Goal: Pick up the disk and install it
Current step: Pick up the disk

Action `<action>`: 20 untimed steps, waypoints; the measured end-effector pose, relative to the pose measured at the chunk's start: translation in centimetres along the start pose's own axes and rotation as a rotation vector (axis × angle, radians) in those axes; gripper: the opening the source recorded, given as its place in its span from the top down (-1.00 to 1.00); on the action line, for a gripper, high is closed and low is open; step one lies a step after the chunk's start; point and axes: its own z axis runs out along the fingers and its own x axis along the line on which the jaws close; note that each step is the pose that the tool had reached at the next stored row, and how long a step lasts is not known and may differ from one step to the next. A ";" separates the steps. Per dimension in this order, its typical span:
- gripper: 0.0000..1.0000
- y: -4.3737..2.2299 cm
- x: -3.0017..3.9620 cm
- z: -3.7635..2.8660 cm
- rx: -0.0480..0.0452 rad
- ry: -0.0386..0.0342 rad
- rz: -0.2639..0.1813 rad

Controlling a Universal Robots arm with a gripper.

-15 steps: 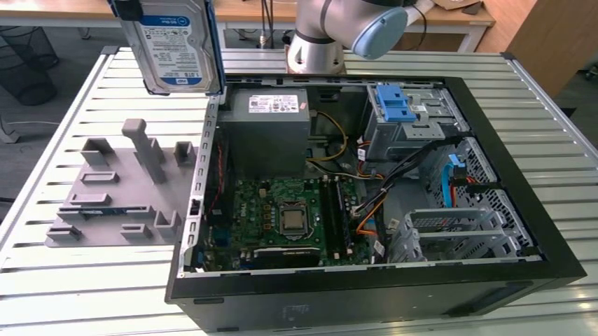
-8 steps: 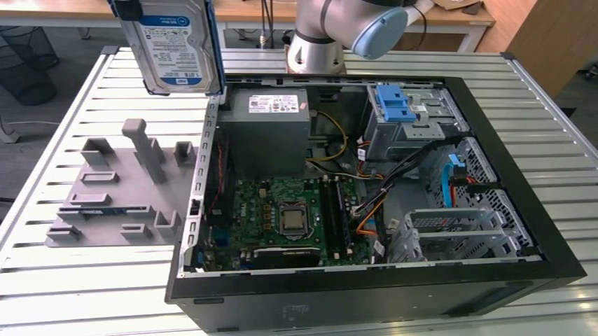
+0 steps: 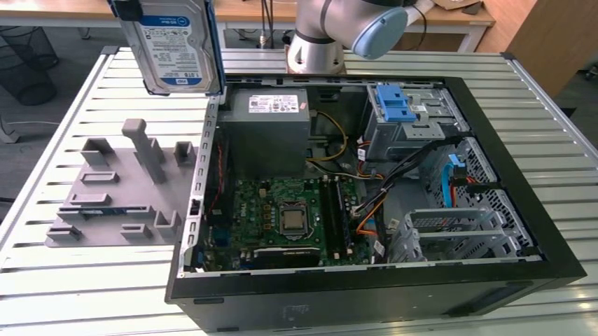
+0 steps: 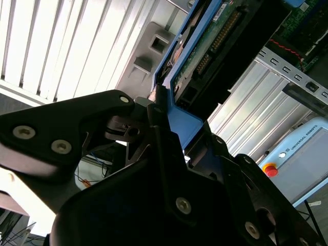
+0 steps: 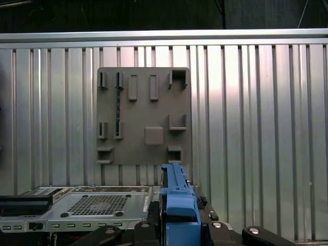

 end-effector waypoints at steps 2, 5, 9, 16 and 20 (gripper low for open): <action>0.27 0.00 0.00 0.00 0.0000 0.0000 0.000; 0.27 0.00 0.01 0.00 -0.0001 0.0000 0.000; 0.27 -0.11 0.02 0.00 -0.0001 0.0000 0.000; 0.27 -0.50 0.08 -0.01 0.0000 -0.0001 0.000; 0.27 -0.52 0.44 -0.01 -0.0001 0.0000 0.000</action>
